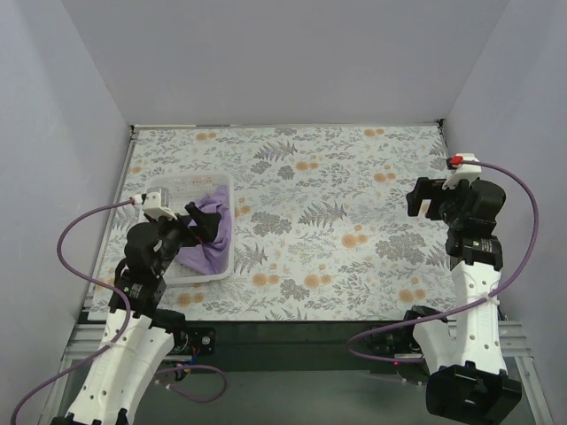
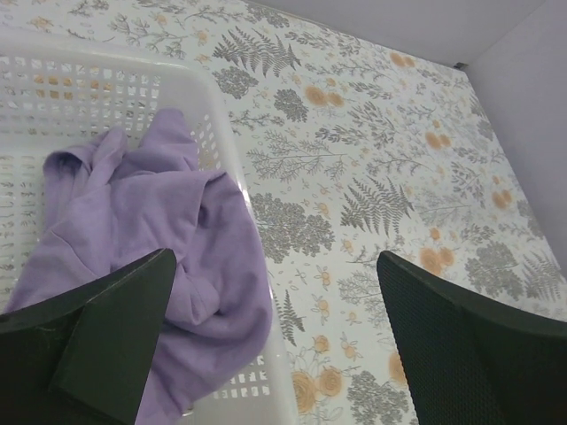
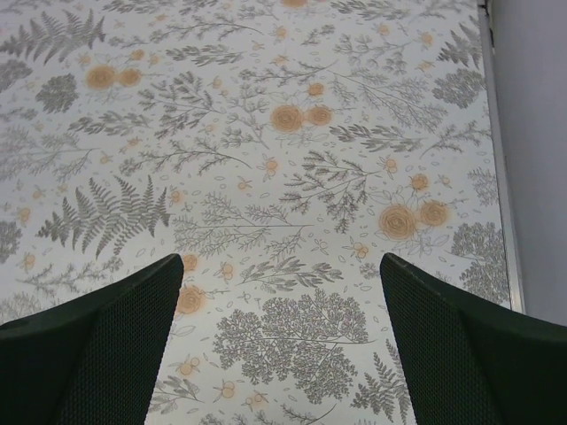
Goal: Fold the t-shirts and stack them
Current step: Grab the tshirt from the pile
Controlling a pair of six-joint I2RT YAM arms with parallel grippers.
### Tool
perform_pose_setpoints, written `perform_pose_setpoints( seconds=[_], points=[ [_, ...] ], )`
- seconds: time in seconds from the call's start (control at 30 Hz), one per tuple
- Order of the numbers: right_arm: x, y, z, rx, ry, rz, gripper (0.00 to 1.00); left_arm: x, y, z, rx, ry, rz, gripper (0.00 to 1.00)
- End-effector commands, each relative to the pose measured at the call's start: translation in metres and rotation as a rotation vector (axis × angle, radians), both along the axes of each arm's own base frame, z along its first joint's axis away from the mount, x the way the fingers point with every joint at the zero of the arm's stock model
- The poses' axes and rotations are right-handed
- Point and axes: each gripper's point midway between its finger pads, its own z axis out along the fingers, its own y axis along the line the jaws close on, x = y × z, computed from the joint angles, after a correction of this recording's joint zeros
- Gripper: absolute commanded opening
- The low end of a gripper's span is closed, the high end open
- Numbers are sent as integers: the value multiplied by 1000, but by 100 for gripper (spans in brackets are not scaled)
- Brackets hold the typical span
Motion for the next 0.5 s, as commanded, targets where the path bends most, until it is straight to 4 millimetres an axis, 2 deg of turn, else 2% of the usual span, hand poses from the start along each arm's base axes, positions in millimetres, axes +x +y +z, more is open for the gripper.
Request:
perform_pose_setpoints(
  seconds=[0.0,0.03,0.13,0.27,0.33,0.4,0.43,0.47],
  points=[
    [-8,28,27,-109,-99,250,98,-10,-6,13,-81,82,-2,96],
    [-17,49,27,-104,-109,386,98,-11,-5,13,-90,102,6,97],
    [-28,66,24,-145,-147,532,98,-11,-5,8,-102,186,28,96],
    [-37,79,-7,-138,-128,653,98,-6,-11,1,-91,277,10,90],
    [-40,84,-29,-112,-93,698,98,-4,-11,2,-85,301,11,87],
    [-45,88,-48,-81,-69,730,98,0,-11,-8,-71,363,22,84],
    [-47,92,-51,-65,-78,758,98,2,-9,-8,-65,377,34,82],
    [-49,93,-56,-55,-76,768,98,5,-9,-16,-50,418,39,79]
  ],
)
